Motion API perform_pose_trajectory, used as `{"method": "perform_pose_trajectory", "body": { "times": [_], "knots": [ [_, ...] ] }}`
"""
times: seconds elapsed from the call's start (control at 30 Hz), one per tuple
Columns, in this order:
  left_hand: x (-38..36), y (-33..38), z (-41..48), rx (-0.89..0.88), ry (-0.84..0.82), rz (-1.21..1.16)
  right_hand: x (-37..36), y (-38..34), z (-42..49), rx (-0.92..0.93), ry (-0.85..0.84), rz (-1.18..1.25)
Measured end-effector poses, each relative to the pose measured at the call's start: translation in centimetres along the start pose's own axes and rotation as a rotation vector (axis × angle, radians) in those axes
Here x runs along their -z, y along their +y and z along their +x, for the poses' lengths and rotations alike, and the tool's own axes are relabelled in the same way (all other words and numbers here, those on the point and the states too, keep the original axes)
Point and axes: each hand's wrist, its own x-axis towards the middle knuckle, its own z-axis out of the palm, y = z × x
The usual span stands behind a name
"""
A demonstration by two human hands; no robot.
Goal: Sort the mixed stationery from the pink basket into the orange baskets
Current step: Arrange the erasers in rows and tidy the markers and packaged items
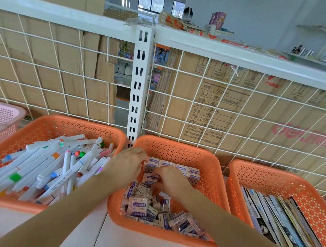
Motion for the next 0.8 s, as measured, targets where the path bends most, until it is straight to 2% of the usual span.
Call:
{"method": "perform_pose_trajectory", "body": {
  "times": [0.67,0.8],
  "knots": [
    [-0.1,-0.1,0.1,-0.003,-0.012,0.024,0.2,-0.4,0.0,0.021,0.085,0.053],
    [-0.1,-0.1,0.1,-0.002,-0.018,0.035,0.1,-0.6,-0.6,0.016,-0.079,0.21]
  ]
}}
